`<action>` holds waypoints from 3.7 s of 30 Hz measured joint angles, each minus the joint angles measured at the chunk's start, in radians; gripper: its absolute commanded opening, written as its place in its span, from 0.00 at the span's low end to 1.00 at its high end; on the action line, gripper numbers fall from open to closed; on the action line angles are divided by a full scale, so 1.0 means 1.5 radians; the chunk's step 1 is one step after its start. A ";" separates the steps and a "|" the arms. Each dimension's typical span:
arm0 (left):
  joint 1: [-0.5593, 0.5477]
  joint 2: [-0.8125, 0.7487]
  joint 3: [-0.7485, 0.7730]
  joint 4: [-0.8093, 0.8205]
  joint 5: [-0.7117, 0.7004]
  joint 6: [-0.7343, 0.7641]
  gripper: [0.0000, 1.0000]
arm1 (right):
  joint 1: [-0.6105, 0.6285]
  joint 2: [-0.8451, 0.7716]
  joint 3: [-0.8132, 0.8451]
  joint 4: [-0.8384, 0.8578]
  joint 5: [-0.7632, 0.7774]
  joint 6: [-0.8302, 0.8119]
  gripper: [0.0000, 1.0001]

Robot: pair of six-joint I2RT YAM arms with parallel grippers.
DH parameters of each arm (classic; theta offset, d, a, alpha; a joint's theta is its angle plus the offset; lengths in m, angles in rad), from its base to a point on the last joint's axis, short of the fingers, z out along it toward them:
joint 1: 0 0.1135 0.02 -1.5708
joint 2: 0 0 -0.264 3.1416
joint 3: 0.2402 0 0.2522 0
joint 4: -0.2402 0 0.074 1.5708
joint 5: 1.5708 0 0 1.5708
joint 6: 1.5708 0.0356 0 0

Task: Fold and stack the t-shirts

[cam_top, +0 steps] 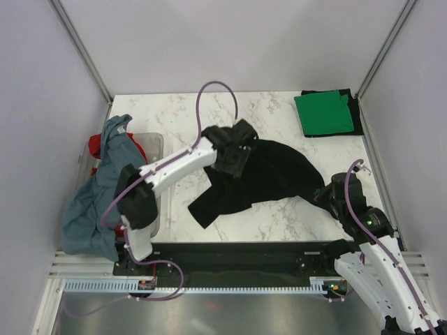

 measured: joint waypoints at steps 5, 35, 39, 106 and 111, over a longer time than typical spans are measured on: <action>-0.031 -0.196 -0.289 0.122 0.110 -0.070 0.68 | 0.000 0.009 -0.014 0.025 -0.025 -0.002 0.00; -0.009 -0.071 -0.216 0.212 0.087 -0.165 0.77 | 0.000 0.020 -0.090 0.084 -0.071 -0.016 0.00; -0.001 -0.153 -0.084 0.127 0.013 -0.119 0.78 | 0.000 0.025 -0.090 0.087 -0.071 -0.019 0.00; -0.013 -0.414 -0.334 0.428 0.620 0.213 1.00 | 0.000 0.014 -0.137 0.141 -0.124 -0.024 0.00; -0.023 -0.380 -0.335 0.449 0.751 0.203 1.00 | 0.000 0.016 -0.137 0.145 -0.124 -0.025 0.00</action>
